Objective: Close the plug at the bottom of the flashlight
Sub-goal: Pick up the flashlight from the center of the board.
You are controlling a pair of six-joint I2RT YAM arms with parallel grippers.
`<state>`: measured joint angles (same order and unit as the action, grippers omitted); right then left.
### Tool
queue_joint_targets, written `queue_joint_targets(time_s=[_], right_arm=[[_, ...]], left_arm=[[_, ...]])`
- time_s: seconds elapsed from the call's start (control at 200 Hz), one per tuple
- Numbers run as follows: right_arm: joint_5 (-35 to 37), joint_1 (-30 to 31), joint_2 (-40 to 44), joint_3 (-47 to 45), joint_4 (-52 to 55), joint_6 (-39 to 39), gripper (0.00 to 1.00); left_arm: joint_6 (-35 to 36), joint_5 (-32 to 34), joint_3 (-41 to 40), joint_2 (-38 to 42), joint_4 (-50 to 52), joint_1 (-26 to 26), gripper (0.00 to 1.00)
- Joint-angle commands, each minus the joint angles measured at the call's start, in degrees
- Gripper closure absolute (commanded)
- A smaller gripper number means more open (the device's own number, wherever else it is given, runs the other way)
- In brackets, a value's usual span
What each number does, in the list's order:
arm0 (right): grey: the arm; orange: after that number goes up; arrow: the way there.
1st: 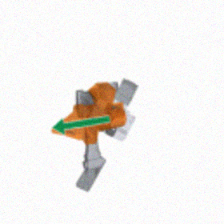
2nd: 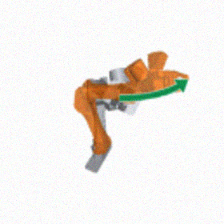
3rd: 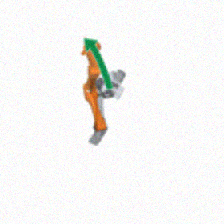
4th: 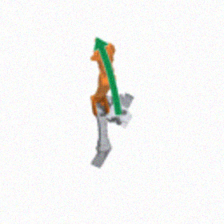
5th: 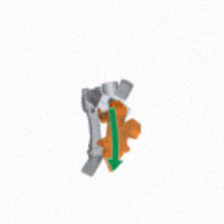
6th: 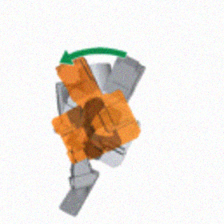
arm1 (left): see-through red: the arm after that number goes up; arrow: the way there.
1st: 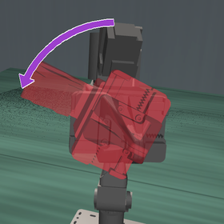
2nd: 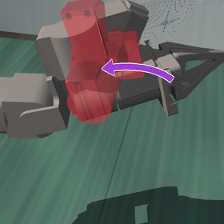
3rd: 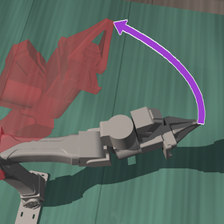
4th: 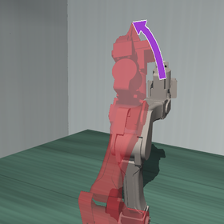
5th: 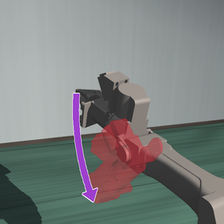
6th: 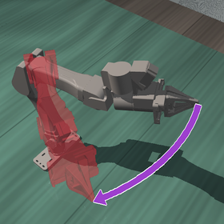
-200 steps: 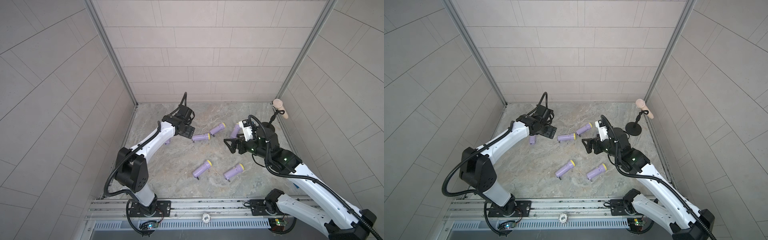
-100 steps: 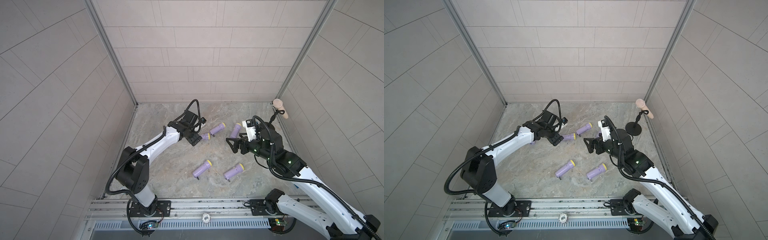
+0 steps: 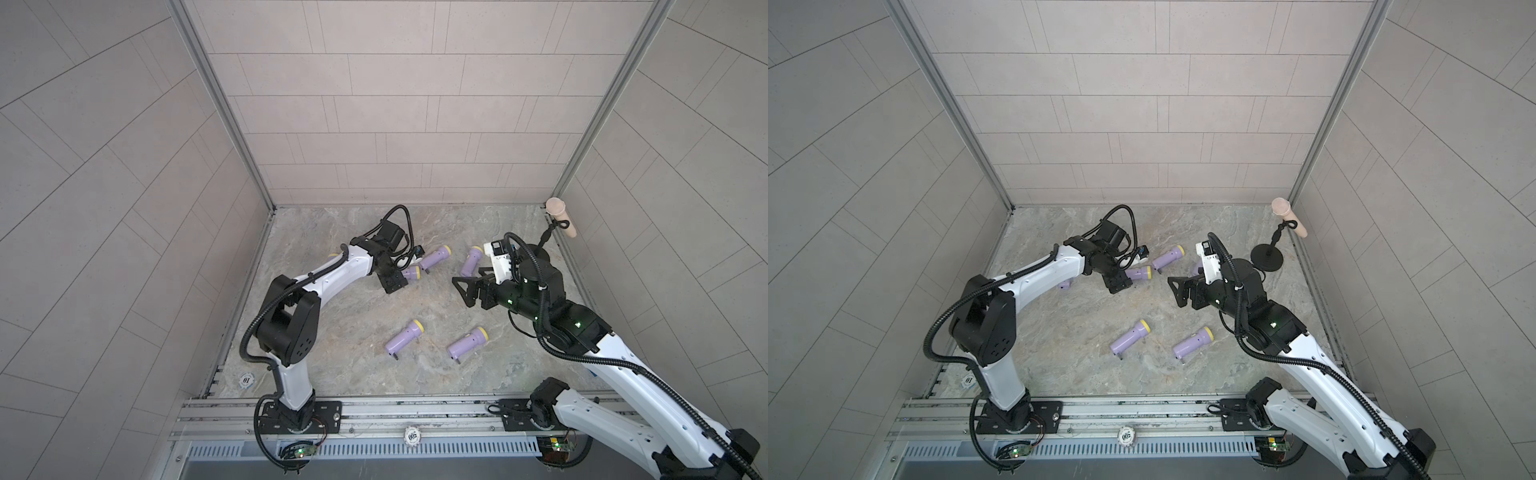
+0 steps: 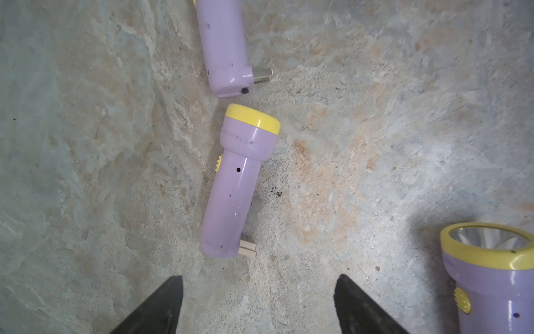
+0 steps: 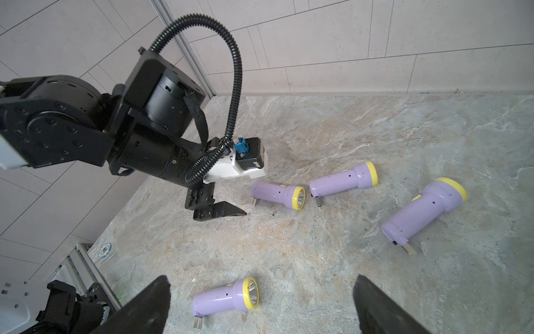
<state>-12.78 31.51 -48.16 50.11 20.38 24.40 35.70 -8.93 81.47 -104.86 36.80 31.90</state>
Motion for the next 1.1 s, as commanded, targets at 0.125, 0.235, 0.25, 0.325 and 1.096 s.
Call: queue_joint_targets(time_s=[0.125,0.235,0.25,0.325,1.096], right_arm=[[0.73,0.25,0.27,-1.19,-1.22,-0.34,0.0],[0.71,0.26,0.13,-1.58,-1.66,-0.32,0.0],[0.71,0.27,0.05,-1.59,-1.75,-0.32,0.0],[0.73,0.3,-0.18,-1.67,-1.75,-0.32,0.0],[0.04,0.26,-2.78,-1.82,-2.32,-0.58,0.0]], left_arm=[[7.44,0.34,3.85,-4.44,3.37,0.1,0.15],[8.29,-0.41,4.66,-6.34,3.37,0.14,0.17],[8.45,-0.48,4.66,-6.58,3.37,0.11,0.17],[9.42,-0.49,4.96,-7.73,3.44,0.09,0.18],[12.4,1.07,10.2,-15.73,1.01,-1.39,0.28]])
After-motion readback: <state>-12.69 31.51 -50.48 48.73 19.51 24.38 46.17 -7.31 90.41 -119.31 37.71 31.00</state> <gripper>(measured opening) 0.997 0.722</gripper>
